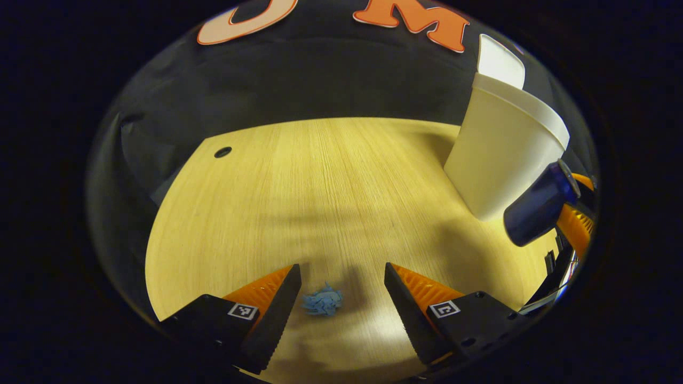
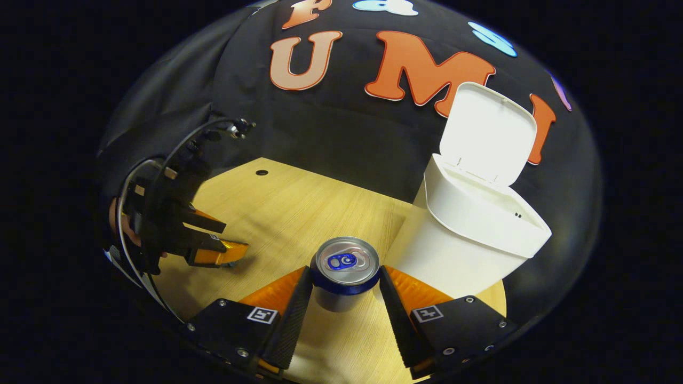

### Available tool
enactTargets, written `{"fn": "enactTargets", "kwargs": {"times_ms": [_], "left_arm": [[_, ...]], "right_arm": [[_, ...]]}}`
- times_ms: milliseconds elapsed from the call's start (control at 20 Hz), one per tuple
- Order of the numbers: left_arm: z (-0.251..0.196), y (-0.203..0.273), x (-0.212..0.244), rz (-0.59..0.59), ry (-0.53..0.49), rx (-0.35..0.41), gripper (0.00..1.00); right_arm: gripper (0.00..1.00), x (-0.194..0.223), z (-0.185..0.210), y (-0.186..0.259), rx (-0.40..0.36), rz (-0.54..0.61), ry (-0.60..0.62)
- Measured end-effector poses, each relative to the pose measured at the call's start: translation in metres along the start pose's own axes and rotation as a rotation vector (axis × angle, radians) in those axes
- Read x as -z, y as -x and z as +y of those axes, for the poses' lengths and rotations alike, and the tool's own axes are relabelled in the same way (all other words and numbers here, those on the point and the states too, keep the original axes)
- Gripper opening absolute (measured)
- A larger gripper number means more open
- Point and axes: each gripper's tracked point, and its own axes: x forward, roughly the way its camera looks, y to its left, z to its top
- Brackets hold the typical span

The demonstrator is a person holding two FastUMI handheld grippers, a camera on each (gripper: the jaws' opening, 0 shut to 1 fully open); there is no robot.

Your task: Press the lid of the desktop garbage bin to open it, pick up the crumpled paper on the desktop and throw it into the bin, then pick up the pop can on the desktop and drop it into the bin, and finally close the garbage bin lid.

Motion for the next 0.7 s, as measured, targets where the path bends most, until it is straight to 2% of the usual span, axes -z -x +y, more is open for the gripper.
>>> {"fn": "enactTargets", "kwargs": {"times_ms": [250, 400, 450, 550, 700], "left_arm": [[-0.009, -0.022, 0.025, 0.165, 0.058, -0.022, 1.0], [-0.01, -0.025, 0.024, 0.208, 0.069, -0.046, 0.96], [-0.01, -0.028, 0.017, 0.191, 0.058, -0.055, 0.96], [-0.009, -0.03, 0.006, 0.195, 0.032, -0.072, 0.74], [-0.012, -0.035, -0.012, 0.197, 0.049, -0.083, 0.39]], "right_arm": [[0.76, -0.01, -0.002, 0.005, 0.033, 0.001, -0.033], [0.77, -0.016, -0.013, 0.016, 0.057, -0.008, -0.044], [0.77, -0.02, -0.016, 0.02, 0.063, -0.013, -0.047], [0.76, -0.028, -0.022, 0.028, 0.083, -0.028, -0.051], [0.77, -0.035, -0.034, 0.038, 0.12, -0.042, -0.043]]}}
